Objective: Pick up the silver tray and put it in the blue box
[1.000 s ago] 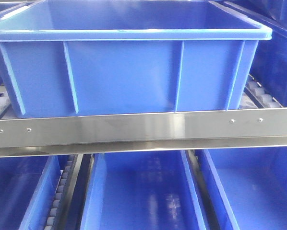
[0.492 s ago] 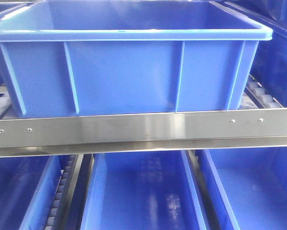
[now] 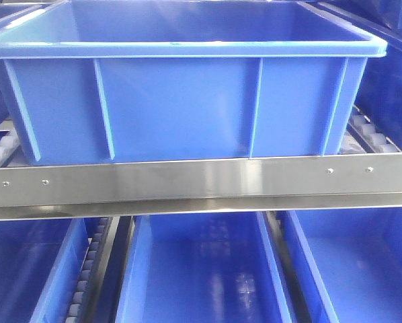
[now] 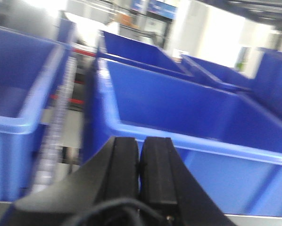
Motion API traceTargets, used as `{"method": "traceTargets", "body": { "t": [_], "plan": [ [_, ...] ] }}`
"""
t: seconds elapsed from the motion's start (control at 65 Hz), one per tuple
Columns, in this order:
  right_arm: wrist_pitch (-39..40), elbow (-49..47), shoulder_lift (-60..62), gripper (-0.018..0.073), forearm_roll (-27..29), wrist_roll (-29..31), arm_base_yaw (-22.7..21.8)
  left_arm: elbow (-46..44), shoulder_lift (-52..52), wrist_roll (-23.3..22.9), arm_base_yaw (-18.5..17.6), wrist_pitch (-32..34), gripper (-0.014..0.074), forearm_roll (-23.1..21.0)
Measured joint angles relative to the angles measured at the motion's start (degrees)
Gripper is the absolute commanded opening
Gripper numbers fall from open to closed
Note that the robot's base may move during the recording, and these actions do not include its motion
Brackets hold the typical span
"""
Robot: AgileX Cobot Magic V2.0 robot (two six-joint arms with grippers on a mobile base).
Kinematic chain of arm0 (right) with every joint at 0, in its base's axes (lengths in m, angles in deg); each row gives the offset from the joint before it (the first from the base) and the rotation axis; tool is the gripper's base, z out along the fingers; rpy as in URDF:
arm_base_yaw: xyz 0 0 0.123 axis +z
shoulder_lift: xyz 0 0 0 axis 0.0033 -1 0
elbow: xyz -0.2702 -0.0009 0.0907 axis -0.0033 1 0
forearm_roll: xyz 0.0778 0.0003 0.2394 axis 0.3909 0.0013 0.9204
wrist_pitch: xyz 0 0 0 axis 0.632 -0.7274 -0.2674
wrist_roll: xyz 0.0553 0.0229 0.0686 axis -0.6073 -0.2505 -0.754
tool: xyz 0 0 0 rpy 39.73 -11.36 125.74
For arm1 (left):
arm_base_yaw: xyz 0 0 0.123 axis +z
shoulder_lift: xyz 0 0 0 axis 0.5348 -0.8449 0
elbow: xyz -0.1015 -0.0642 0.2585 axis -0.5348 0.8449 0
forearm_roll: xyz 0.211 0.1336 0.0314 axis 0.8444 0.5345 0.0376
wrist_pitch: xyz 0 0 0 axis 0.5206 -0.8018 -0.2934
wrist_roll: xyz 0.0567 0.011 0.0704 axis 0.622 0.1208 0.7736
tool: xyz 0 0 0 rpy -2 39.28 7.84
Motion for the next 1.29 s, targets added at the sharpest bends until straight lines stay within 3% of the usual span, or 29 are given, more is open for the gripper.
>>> {"method": "traceTargets", "body": {
  "t": [0.138, 0.231, 0.508, 1.292],
  "plan": [
    [0.0, 0.0, 0.0, 0.0052, 0.0, 0.0, 0.0, 3.4, 4.18, 12.09, 6.74, -2.4, -0.0006, -4.07],
    [0.0, 0.0, 0.0, 0.0052, 0.0, 0.0, 0.0, 5.64, 4.98, 16.66, 8.83, -3.57, -0.0006, -6.91],
    [0.0, 0.0, 0.0, 0.0052, 0.0, 0.0, 0.0, 8.63, 5.45, 18.04, 9.52, -1.31, -0.0006, -5.02],
    [-0.03, 0.0, 0.0, 0.0052, 0.0, 0.0, 0.0, 8.63, 6.85, 18.17, 9.52, -0.78, -0.0006, -5.02]
  ]
}}
